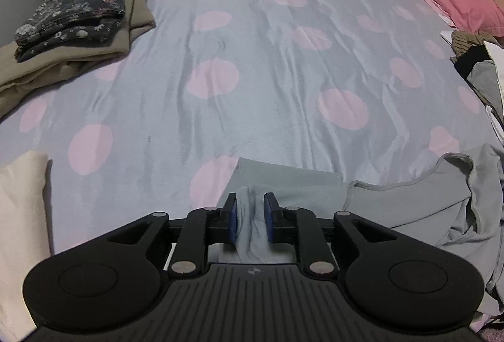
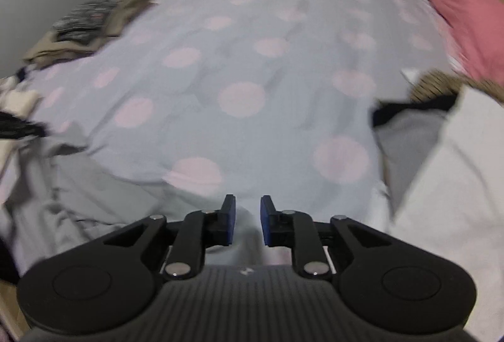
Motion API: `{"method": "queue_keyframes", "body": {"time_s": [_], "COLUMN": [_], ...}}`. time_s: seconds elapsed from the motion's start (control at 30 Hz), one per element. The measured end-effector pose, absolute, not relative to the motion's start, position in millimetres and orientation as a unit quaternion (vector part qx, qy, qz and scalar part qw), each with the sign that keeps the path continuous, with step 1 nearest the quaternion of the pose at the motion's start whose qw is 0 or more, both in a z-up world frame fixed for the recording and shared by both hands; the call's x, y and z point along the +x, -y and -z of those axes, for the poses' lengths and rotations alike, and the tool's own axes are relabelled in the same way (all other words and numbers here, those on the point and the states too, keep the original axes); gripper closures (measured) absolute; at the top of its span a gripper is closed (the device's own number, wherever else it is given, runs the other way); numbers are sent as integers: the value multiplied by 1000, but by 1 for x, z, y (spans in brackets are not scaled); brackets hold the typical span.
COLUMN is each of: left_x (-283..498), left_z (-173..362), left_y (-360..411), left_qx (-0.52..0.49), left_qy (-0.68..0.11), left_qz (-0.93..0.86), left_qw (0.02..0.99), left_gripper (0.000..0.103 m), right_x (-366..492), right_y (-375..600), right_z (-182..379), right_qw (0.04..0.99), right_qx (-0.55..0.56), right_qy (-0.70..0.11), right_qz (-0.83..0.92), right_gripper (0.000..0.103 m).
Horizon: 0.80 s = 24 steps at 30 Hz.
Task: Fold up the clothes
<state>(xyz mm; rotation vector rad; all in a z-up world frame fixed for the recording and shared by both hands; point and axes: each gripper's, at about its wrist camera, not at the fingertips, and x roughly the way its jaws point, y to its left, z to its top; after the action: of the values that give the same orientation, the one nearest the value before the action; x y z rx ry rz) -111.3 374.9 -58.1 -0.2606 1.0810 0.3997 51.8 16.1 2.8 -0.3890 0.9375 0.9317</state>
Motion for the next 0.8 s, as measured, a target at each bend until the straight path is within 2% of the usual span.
{"method": "queue_keyframes", "body": {"time_s": [0.23,0.57,0.77,0.8], "left_x": [-111,-115,-115,-115], "left_z": [65,72,71,71], "left_y": [-374,-378,-376,-376], "left_qx": [-117,-125,-122,-121], "left_qy": [-519,-527,-526,-527], "left_qz": [-191,-189,-187,-187], "left_qw": [825,819,821,820], "left_gripper": [86,85,85,85], "right_x": [38,31,16,15], "right_y": [-52,-46,-51,-50], "right_z": [40,73,75,77], "right_qw": [712,682,663,663], "right_qx": [-290,-310,-356,-356], "right_qy": [-428,-453,-424,-424], "right_qz": [-474,-484,-504,-503], "right_gripper": [83,76,76,81]}}
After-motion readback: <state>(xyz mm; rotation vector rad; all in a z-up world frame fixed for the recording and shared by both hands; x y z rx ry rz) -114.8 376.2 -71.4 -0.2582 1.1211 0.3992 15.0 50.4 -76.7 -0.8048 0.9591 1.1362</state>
